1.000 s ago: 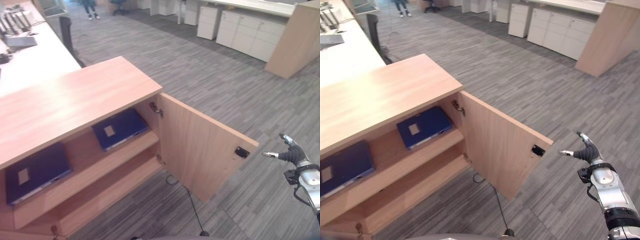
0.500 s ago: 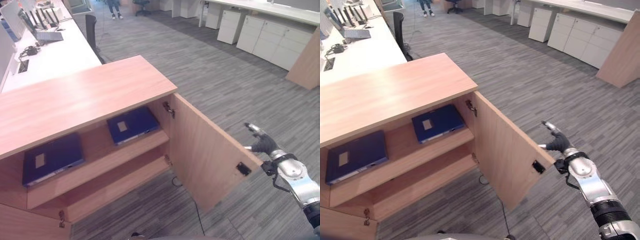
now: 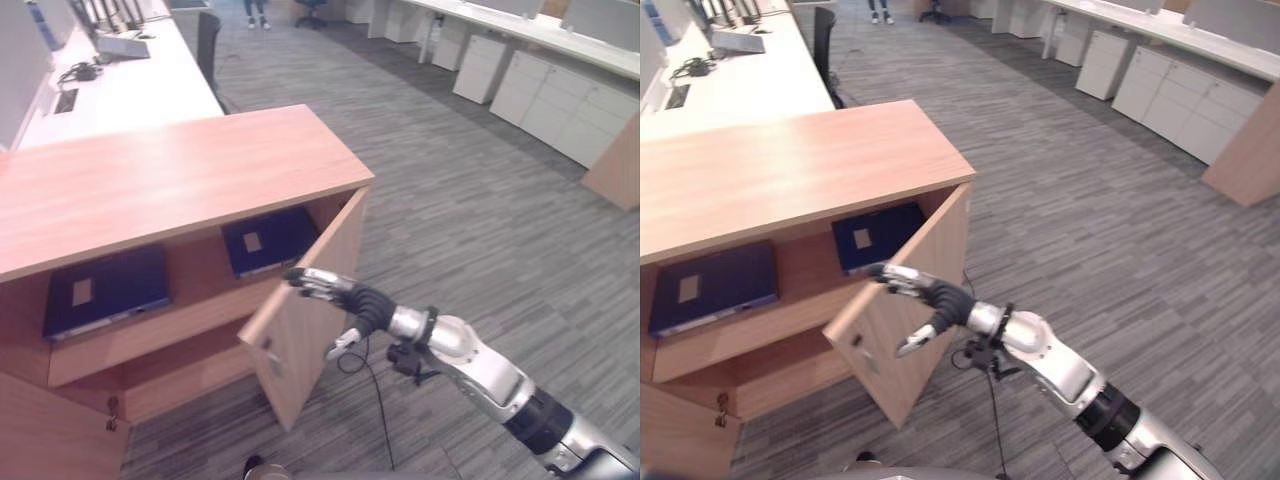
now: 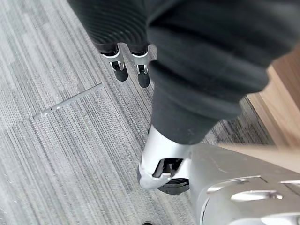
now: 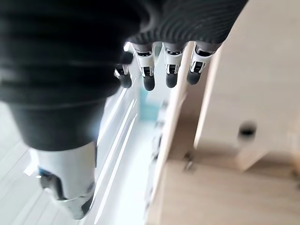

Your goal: Put the empty folder in the office cabinet

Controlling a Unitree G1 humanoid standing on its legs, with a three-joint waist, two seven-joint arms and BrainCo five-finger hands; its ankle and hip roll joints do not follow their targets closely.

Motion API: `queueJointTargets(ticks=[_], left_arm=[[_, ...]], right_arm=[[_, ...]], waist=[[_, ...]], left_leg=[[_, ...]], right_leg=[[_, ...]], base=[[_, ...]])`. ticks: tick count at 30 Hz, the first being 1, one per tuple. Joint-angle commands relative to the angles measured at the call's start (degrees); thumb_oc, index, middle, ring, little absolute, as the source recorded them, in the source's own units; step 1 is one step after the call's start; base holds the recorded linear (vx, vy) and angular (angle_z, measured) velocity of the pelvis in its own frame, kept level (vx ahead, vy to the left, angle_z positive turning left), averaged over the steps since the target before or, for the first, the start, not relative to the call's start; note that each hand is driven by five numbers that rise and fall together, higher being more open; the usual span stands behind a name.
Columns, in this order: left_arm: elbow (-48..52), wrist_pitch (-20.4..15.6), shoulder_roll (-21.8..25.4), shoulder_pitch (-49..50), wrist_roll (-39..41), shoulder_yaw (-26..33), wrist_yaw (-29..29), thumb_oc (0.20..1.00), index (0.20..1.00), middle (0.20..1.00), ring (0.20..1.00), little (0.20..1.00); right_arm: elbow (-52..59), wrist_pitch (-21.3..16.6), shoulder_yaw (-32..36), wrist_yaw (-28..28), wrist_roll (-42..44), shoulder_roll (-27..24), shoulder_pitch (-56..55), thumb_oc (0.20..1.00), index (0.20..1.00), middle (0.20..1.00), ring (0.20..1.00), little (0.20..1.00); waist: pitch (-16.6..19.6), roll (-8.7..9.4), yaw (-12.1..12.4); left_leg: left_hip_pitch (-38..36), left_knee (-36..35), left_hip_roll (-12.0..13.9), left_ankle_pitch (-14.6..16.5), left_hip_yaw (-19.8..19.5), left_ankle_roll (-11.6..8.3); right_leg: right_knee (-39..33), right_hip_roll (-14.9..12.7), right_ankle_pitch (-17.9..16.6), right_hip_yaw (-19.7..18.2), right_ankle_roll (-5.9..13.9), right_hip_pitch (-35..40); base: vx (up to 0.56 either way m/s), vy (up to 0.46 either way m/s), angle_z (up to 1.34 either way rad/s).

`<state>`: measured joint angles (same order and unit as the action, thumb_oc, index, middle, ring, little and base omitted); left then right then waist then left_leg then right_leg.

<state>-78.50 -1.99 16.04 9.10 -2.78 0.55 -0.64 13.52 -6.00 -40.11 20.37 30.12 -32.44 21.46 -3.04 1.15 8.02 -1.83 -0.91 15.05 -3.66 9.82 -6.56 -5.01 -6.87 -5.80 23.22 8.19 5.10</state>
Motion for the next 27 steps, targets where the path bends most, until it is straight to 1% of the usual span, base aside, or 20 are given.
queueJointTargets(ticks=[1,2,3,4,5,6,7,10,11,12,14,16,17,18,22,24,25,27], left_arm=[[-1.60,-0.32,3.63,-1.51,0.51,-0.09,1.09,1.000,1.000,1.000,1.000,1.000],[-1.55,-0.33,3.86,-1.63,0.41,-0.02,1.23,1.000,1.000,1.000,1.000,1.000],[-0.76,-0.73,4.67,-2.63,0.15,-0.62,1.65,1.000,1.000,1.000,1.000,1.000],[-0.77,-0.72,4.68,-2.66,0.15,-0.63,1.65,1.000,1.000,1.000,1.000,1.000],[-0.21,-0.76,4.91,-3.08,-0.08,-1.07,1.61,1.000,1.000,1.000,1.000,1.000],[0.21,-0.74,5.05,-3.48,-0.32,-1.39,1.70,1.000,1.000,1.000,1.000,1.000],[0.67,-0.95,5.01,-3.79,-1.17,-2.02,1.92,1.000,1.000,1.000,1.000,1.000],[0.64,-1.12,4.99,-4.06,-1.79,-2.56,1.96,1.000,1.000,1.000,1.000,1.000],[0.63,-1.12,4.95,-4.08,-1.79,-2.63,1.96,1.000,1.000,1.000,1.000,1.000],[0.69,-1.21,4.92,-4.22,-2.06,-2.82,1.86,1.000,1.000,1.000,1.000,1.000],[0.73,-1.34,4.50,-4.20,-2.65,-3.39,1.67,1.000,1.000,1.000,1.000,1.000],[0.54,-1.27,4.12,-3.80,-3.14,-3.32,1.36,1.000,1.000,1.000,1.000,1.000],[0.45,-1.35,3.88,-3.50,-3.14,-3.23,1.21,1.000,1.000,1.000,1.000,1.000],[0.45,-1.36,3.87,-3.47,-3.13,-3.27,1.20,1.000,1.000,1.000,1.000,1.000],[0.68,-1.41,3.47,-3.45,-3.51,-3.91,0.80,1.000,1.000,1.000,1.000,1.000],[0.80,-1.47,3.11,-3.38,-3.85,-4.76,0.51,1.000,1.000,1.000,1.000,1.000],[1.10,-1.58,2.50,-3.62,-4.06,-5.89,0.35,1.000,1.000,1.000,1.000,1.000],[1.34,-1.55,1.99,-3.94,-3.94,-6.71,0.40,1.000,1.000,1.000,1.000,1.000]], right_arm=[[1.09,-3.42,0.51,0.13,2.59,0.94,3.35,1.000,1.000,1.000,1.000,1.000],[1.08,-3.45,-0.01,0.21,2.04,0.67,3.96,1.000,1.000,1.000,1.000,1.000],[0.93,-3.98,-0.29,0.15,1.15,-0.98,4.60,1.000,1.000,1.000,1.000,1.000],[0.90,-4.01,-0.28,0.16,1.15,-0.97,4.62,1.000,1.000,1.000,1.000,1.000],[0.75,-4.26,-0.10,-0.23,0.86,-1.48,4.51,1.000,1.000,1.000,1.000,1.000],[0.19,-4.50,-0.03,-0.68,0.30,-1.76,4.50,1.000,1.000,1.000,1.000,1.000],[-0.88,-4.82,0.25,-1.42,-1.82,-2.42,4.48,1.000,1.000,1.000,1.000,1.000],[-2.11,-4.70,0.87,-1.96,-4.40,-3.73,4.11,1.000,1.000,1.000,1.000,1.000],[-2.14,-4.75,0.88,-1.98,-4.48,-3.77,4.06,1.000,1.000,1.000,1.000,1.000],[-2.95,-4.54,1.06,-2.10,-5.54,-4.28,3.81,1.000,1.000,1.000,1.000,1.000],[-5.22,-4.38,1.45,-2.51,-7.93,-4.90,2.91,1.000,1.000,1.000,1.000,1.000],[-7.29,-3.43,1.28,-2.67,-10.79,-4.76,2.36,1.000,1.000,1.000,1.000,1.000],[-9.47,-3.02,0.82,-2.81,-13.39,-4.52,1.63,1.000,1.000,1.000,1.000,1.000],[-9.66,-3.12,0.77,-2.85,-13.56,-4.40,1.63,1.000,1.000,1.000,1.000,1.000],[-18.21,-1.50,-0.71,-3.53,-20.56,-2.04,0.50,1.000,1.000,1.000,1.000,1.000],[-24.12,-0.79,-0.71,-4.30,-24.36,-0.05,-0.35,1.000,1.000,1.000,1.000,1.000],[-31.91,0.05,-0.76,-5.92,-29.15,3.00,-1.47,1.000,1.000,1.000,1.000,1.000],[-40.33,1.12,-0.75,-7.61,-33.45,6.50,-2.03,1.000,1.000,1.000,1.000,1.000]], waist=[[-1.41,3.44,0.65],[-1.65,3.54,0.92],[-2.88,4.39,1.74],[-2.77,4.40,1.55],[-3.13,4.80,1.56],[-3.58,5.09,1.60],[-3.85,5.14,1.76],[-3.47,4.17,1.82],[-3.43,4.11,1.79],[-3.14,3.73,1.70],[-2.35,2.97,1.83],[-1.65,2.55,2.78],[-1.39,2.36,3.43],[-1.34,2.36,3.32],[-0.60,1.76,5.14],[-0.13,1.43,5.91],[0.41,1.24,6.54],[1.10,1.12,7.45]], left_leg=[[1.19,-1.68,-1.29,-1.90,0.13,-0.57],[1.64,-1.70,-1.39,-2.16,-0.09,-0.63],[4.63,-0.08,-0.69,-3.49,1.22,-1.03],[4.97,0.12,-0.70,-3.45,0.98,-1.02],[5.61,1.02,0.20,-3.32,2.91,-1.55],[6.43,2.01,1.02,-3.68,5.65,-1.42],[7.36,3.15,2.35,-4.30,10.99,-1.28],[7.38,2.23,3.34,-5.55,16.25,-1.70],[7.35,2.05,3.29,-5.68,16.19,-1.70],[7.15,1.35,3.57,-6.06,17.76,-1.82],[6.91,-0.86,3.66,-7.70,19.49,-2.15],[6.92,-2.27,2.90,-8.13,19.10,-1.90],[6.95,-3.00,2.00,-7.95,18.44,-1.51],[7.01,-2.99,1.90,-7.91,18.32,-1.45],[8.06,-3.54,-1.17,-5.99,14.91,-0.07],[8.35,-3.76,-3.19,-4.57,13.02,0.91],[8.56,-3.86,-5.37,-3.18,11.06,1.86],[8.57,-3.89,-7.60,-1.98,9.18,2.80]], right_leg=[[1.69,5.02,8.85,-1.86,-4.44,-0.31],[1.78,4.92,8.85,-1.43,-4.39,-0.41],[1.69,4.30,8.66,1.34,-4.30,-0.59],[1.69,4.30,8.67,1.54,-4.31,-0.71],[1.55,4.18,9.35,2.45,-4.08,-0.38],[1.46,3.85,9.19,4.03,-4.06,-0.55],[0.84,3.11,8.68,7.66,-3.80,-0.27],[0.47,2.24,8.44,11.72,-3.53,0.25],[0.46,2.24,8.43,11.82,-3.51,0.26],[0.48,1.95,8.46,12.85,-3.50,0.41],[0.43,1.54,8.67,15.08,-3.45,0.92],[0.50,1.00,8.32,16.41,-3.26,1.62],[0.62,0.19,7.74,17.56,-2.79,2.14],[0.62,0.13,7.68,17.70,-2.71,2.16],[1.74,-2.48,6.97,19.76,-1.69,2.56],[2.45,-4.08,6.26,20.67,-0.97,2.83],[3.27,-6.11,5.38,21.86,0.02,3.22],[4.03,-8.20,4.84,23.08,0.81,4.11]], base=[[-0.01,-0.001,0.13],[-0.08,-0.041,0.21],[-0.08,-0.039,0.27],[-0.05,-0.070,0.44],[-0.01,-0.042,0.86],[-0.05,-0.042,0.94],[-0.08,0.001,1.04],[0.00,0.059,1.58],[0.02,0.084,1.07],[0.03,0.087,0.86],[0.05,0.136,0.62],[0.08,0.161,0.75],[0.06,0.148,1.07],[0.05,0.167,0.77],[0.05,0.191,0.44],[0.07,0.273,0.49],[0.09,0.294,0.46],[0.09,0.231,0.49]])
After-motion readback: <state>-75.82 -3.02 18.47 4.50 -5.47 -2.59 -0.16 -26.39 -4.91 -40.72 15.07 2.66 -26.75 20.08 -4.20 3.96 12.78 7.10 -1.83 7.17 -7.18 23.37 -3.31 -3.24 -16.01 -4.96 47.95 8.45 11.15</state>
